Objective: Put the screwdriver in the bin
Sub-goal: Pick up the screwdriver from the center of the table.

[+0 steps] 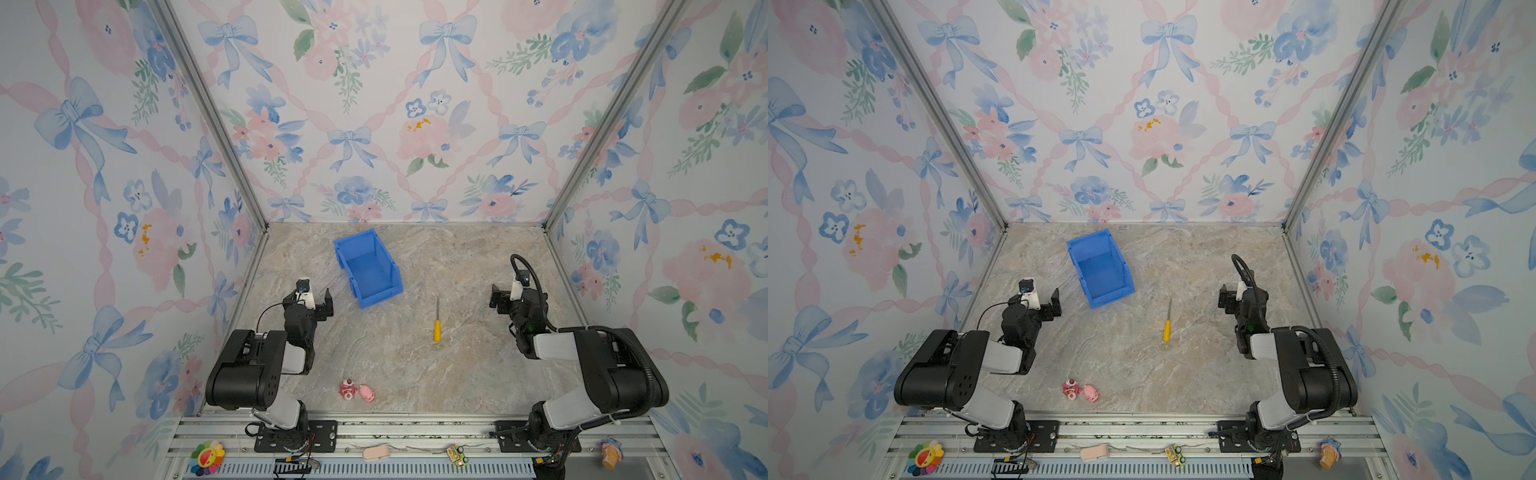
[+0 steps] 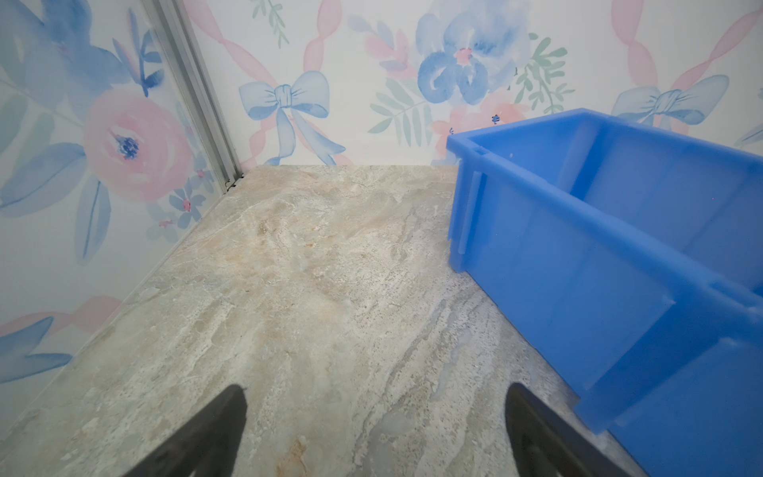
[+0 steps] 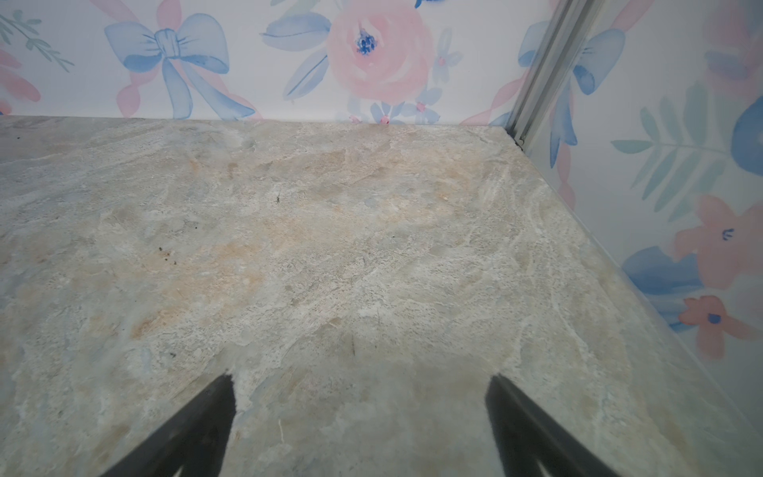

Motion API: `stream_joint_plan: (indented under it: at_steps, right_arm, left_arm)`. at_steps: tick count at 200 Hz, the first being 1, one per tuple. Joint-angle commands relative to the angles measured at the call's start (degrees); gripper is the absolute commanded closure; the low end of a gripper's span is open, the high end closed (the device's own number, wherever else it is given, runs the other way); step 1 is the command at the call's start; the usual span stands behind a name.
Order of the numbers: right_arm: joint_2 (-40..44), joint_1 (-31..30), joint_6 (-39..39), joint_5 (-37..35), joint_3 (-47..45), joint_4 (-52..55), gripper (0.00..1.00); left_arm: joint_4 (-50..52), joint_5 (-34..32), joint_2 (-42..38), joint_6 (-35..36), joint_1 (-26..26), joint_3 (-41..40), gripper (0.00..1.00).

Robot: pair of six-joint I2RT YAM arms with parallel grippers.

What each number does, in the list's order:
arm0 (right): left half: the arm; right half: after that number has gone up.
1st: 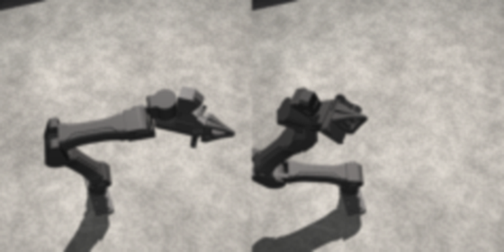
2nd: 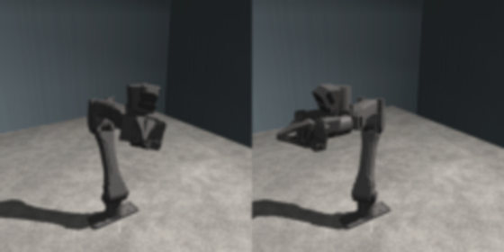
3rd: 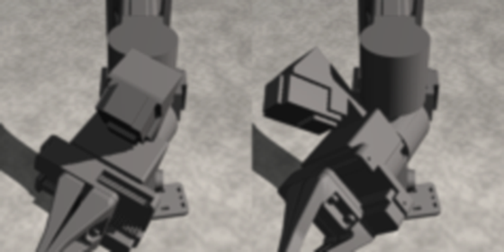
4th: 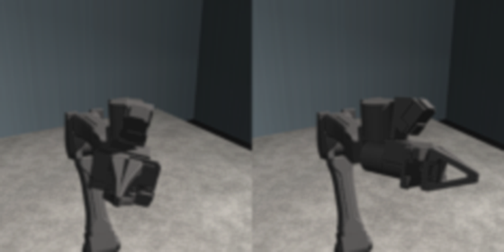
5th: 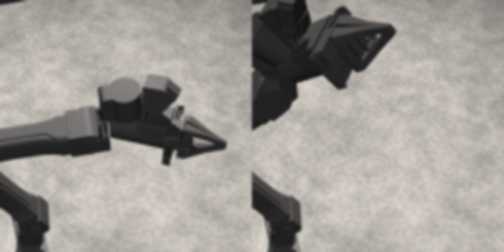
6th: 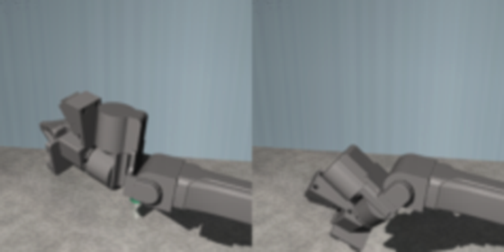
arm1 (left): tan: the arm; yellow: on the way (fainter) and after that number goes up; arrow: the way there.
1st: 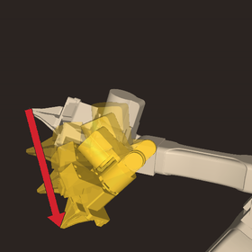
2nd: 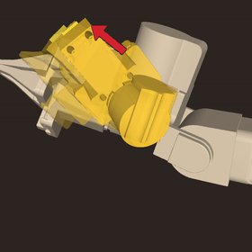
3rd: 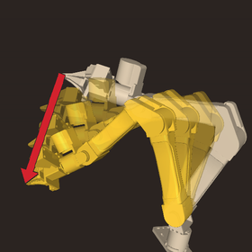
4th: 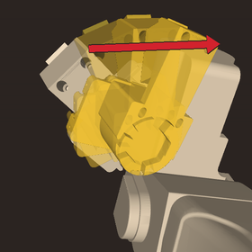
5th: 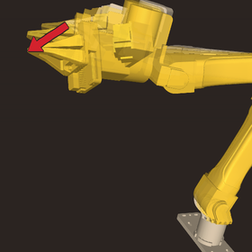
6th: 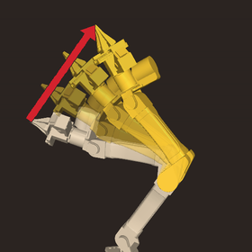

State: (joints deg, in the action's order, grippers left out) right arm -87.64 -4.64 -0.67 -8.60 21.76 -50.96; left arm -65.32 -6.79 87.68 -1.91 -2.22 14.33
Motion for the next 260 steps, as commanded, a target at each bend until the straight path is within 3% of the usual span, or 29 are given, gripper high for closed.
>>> stream_joint_plan:
  at_steps: [1, 56, 78, 105, 149, 205, 260]
  right_arm:
    - [2.6, -1.2, -1.4, -2.6, -3.4, -5.6, 0.03]
    - [11.2, -2.5, -2.1, -3.1, -5.1, -0.3, 0.03]
    - [16.4, -2.6, -2.3, -1.8, -3.0, 13.3, 0.03]
    - [22.5, -4.0, -2.9, -2.7, -3.2, 20.4, 0.03]
    - [30.7, -9.6, -2.1, -9.2, 2.9, 38.9, 0.03]
    - [34.8, -18.1, 17.0, -21.6, 14.1, 69.4, 0.03]
    - [31.8, -26.4, 38.2, -22.5, 21.9, 88.9, 0.03]
  left_arm:
    - [9.1, -2.1, -4.5, -0.2, 0.0, 3.6, 0.02]
    - [15.0, -4.2, -11.4, -2.6, -0.1, 0.7, 0.02]
    - [15.7, -6.3, -13.7, -3.5, -0.2, -0.8, 0.02]
    - [20.3, -8.3, -16.6, -4.6, -0.2, 0.2, 0.02]
    - [38.8, -7.8, -19.7, -6.8, -0.3, 7.6, 0.02]
    - [56.0, -0.3, -23.2, -11.9, -3.5, 16.2, 0.02]
    - [68.3, 9.0, -24.8, -18.0, -4.5, 21.7, 0.02]
